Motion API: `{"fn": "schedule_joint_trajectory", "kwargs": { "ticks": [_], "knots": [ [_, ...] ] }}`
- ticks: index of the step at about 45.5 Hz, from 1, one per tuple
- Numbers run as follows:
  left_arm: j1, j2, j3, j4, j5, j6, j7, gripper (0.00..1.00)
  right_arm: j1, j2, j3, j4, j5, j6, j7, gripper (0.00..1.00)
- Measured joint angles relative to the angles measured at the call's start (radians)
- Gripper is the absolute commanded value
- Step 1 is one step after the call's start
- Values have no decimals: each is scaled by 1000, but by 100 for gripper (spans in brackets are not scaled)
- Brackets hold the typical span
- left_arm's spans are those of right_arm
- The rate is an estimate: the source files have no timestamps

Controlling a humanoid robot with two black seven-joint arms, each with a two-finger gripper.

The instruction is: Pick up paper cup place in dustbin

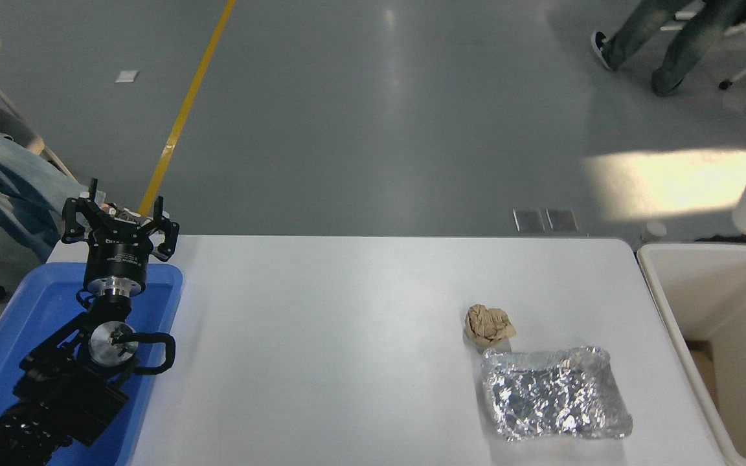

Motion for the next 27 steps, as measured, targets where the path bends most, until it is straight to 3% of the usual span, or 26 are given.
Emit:
{"fn": "schedule_joint_trajectory", "kwargs": {
  "ticks": [14,27],
  "knots": [
    [0,0,-1,0,0,1,0,99,-463,-42,298,-227,6,-124,-1,0],
    [0,0,-1,0,0,0,0,99,-857,66,617,-440,10,-273,-5,0]
  ]
}}
